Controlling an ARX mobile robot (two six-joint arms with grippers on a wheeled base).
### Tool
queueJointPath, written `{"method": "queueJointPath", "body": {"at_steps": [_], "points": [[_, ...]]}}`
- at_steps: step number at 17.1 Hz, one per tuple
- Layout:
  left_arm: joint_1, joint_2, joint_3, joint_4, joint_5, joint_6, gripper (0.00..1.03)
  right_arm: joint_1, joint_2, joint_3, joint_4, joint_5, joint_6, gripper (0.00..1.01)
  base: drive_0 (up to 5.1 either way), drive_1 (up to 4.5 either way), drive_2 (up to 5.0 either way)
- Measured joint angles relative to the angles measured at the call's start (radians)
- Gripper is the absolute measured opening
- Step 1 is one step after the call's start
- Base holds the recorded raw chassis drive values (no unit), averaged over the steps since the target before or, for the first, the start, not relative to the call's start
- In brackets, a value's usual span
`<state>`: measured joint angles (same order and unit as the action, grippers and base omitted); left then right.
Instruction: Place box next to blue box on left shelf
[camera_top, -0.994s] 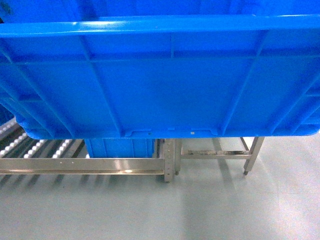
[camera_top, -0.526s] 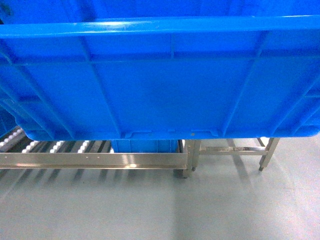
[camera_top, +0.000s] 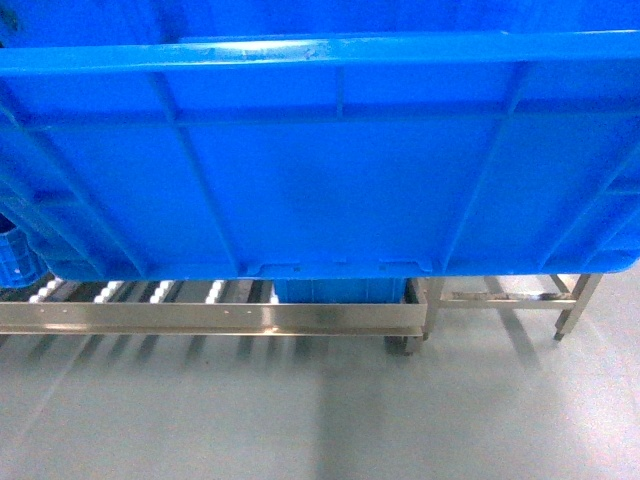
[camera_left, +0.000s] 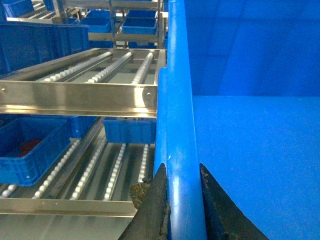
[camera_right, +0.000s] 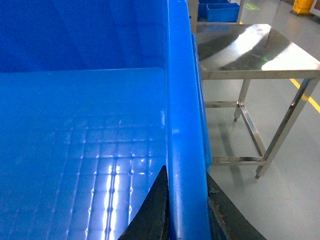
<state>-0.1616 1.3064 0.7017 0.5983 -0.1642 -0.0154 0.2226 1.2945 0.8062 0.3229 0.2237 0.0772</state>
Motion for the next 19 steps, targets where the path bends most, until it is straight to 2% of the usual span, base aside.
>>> {"method": "queueJointPath", "body": {"at_steps": [19], "points": [[0.000,0.000,0.000,0.001,0.001,0.000,0.09,0.000,0.000,0.000,0.000,0.000,0.000,0.09,-4.9,2.42,2.4]]}}
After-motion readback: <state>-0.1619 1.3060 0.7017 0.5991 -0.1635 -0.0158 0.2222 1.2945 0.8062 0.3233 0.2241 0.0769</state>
